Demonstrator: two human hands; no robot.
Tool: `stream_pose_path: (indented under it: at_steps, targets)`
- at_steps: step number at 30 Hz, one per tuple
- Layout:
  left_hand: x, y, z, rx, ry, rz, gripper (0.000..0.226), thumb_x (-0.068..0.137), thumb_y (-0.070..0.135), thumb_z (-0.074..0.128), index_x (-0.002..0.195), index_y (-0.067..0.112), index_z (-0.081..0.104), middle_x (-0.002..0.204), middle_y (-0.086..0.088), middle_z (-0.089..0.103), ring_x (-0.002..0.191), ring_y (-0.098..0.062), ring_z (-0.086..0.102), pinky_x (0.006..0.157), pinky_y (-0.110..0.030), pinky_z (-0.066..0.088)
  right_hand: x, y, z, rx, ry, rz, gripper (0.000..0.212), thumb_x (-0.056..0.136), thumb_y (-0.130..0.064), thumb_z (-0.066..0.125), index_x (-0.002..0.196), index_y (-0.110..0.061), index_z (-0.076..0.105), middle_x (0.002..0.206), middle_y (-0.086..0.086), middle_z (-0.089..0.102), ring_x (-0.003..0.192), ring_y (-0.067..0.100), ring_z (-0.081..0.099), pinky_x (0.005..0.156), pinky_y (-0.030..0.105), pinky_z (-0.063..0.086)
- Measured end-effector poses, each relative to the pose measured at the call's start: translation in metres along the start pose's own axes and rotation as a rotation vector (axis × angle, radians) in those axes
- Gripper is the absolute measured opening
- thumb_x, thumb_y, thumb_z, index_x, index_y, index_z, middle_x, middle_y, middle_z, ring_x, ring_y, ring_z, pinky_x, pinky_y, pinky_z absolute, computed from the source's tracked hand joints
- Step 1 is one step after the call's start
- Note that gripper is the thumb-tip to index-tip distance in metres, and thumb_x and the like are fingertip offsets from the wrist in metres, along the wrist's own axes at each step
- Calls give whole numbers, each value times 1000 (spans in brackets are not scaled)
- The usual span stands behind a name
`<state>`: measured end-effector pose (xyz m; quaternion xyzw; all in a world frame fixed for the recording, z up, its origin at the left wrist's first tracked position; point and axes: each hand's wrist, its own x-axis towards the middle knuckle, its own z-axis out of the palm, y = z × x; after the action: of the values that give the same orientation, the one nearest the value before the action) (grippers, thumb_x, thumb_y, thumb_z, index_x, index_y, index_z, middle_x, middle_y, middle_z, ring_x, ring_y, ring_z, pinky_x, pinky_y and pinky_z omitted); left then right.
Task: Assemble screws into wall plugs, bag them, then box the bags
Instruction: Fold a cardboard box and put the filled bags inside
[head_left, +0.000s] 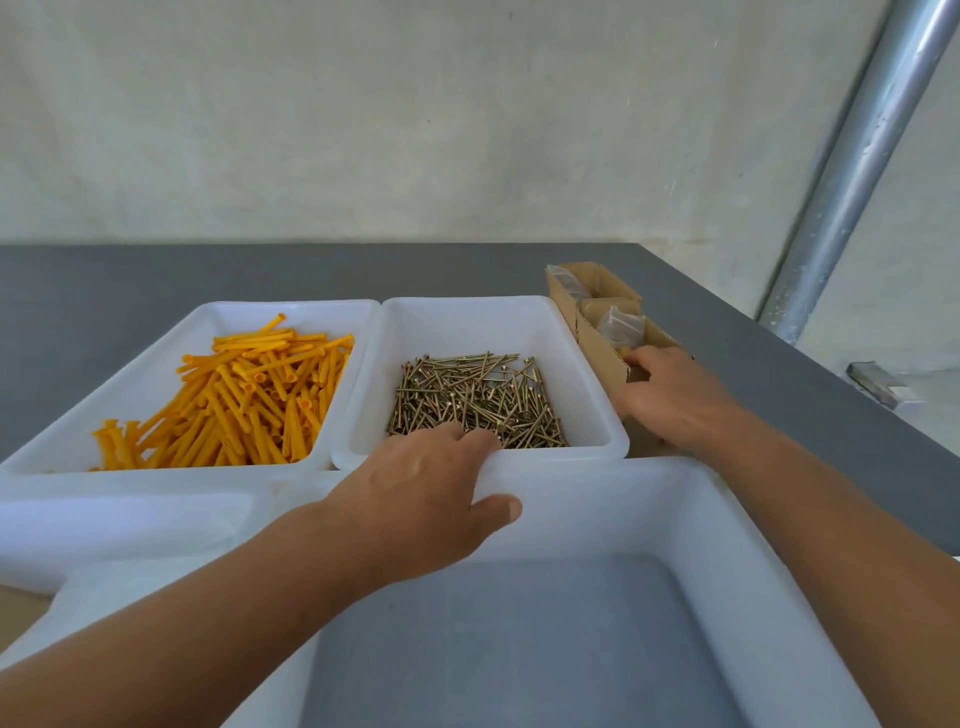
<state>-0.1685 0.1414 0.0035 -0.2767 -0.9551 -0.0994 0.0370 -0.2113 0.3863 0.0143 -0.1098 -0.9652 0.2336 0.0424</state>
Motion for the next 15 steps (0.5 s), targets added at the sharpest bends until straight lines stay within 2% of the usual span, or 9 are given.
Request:
stream_pose_path:
  at_steps: [2,7,10,12,13,15]
  targets:
    - [-2,0,3,15,39,20,55,90,63,46,136,33,38,113,10,53,100,-11,51,88,-28,40,0,-5,0,70,-21,-7,28,84,-28,58,110,-35,52,124,-1,53,109,26,53,97,51,49]
    - [-5,-2,12,42,131,59,50,90,59,47,132,35,35,108,13,50,101,-10,47,96,-28,35,1,-7,0,66,-56,33,55,82,-20,55,134,-34,47,136,-2,47,117,29,49,99,51,48]
    - [-6,-5,14,26,148,67,51,90,56,47,135,36,32,110,15,49,102,-9,46,96,-27,34,3,1,1,89,-27,40,60,83,-18,59,139,-33,44,142,-3,44,122,27,47,99,46,49]
    - [-5,-6,15,29,160,75,52,90,55,48,136,36,31,109,15,48,101,-9,46,94,-26,34,4,3,-3,60,52,26,58,83,-15,60,137,-30,48,139,-1,47,119,25,48,97,38,46]
    - [-5,-7,16,32,164,79,53,90,55,48,136,36,31,108,15,48,101,-9,46,93,-26,34,4,3,-5,38,129,18,53,82,-13,60,131,-29,52,134,0,51,113,25,51,91,37,45]
    - [-4,-8,17,37,171,80,53,89,55,49,136,36,31,110,14,49,102,-10,47,94,-27,35,2,2,-12,21,337,4,35,79,-12,58,109,-29,54,113,1,56,94,24,52,76,35,42]
